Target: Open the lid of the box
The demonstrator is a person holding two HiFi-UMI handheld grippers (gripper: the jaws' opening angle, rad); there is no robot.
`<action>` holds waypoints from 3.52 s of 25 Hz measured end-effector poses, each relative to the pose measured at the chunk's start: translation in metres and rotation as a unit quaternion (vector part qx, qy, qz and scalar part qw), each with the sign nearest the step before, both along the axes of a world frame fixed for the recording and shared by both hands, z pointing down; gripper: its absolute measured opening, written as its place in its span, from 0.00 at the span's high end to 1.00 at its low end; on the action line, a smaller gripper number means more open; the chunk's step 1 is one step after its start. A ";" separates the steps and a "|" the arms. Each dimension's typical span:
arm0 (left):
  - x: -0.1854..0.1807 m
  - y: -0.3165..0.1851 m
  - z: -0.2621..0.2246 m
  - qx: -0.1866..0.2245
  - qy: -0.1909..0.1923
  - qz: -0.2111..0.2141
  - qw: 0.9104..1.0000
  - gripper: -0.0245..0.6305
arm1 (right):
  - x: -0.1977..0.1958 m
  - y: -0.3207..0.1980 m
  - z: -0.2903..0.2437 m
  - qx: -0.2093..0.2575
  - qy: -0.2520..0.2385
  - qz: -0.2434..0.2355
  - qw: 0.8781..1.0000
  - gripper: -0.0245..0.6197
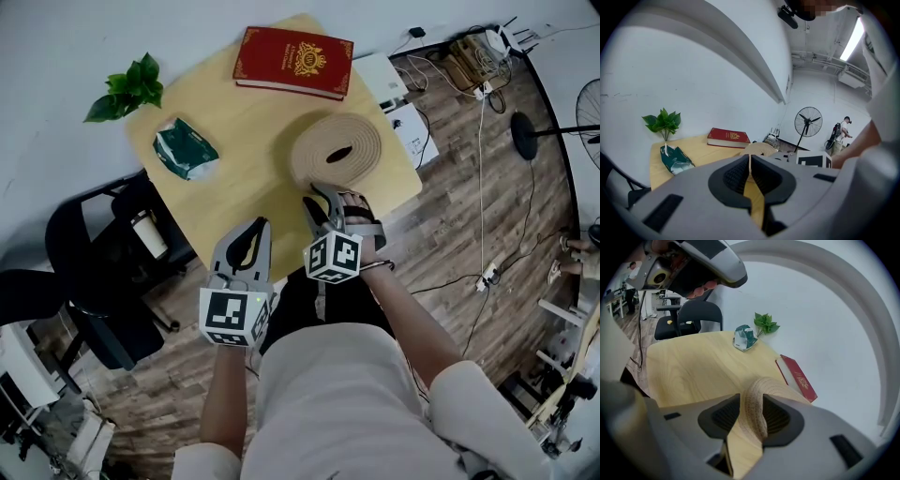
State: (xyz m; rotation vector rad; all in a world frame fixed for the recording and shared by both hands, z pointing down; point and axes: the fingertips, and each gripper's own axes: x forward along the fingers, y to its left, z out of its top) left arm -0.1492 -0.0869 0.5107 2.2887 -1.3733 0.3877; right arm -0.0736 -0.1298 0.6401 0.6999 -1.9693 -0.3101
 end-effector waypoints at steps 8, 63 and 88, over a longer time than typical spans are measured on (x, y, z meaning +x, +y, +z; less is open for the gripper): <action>-0.001 0.002 0.000 -0.001 0.000 -0.006 1.000 0.94 | 0.004 -0.002 0.006 0.021 0.034 -0.013 0.999 0.73; 0.010 0.010 -0.010 0.011 0.008 -0.007 1.000 0.94 | 0.008 -0.003 -0.018 0.012 -0.004 -0.015 1.000 0.80; 0.032 -0.001 -0.030 0.030 0.011 0.010 0.999 0.94 | 0.019 0.001 -0.067 0.053 -0.040 -0.006 0.998 0.83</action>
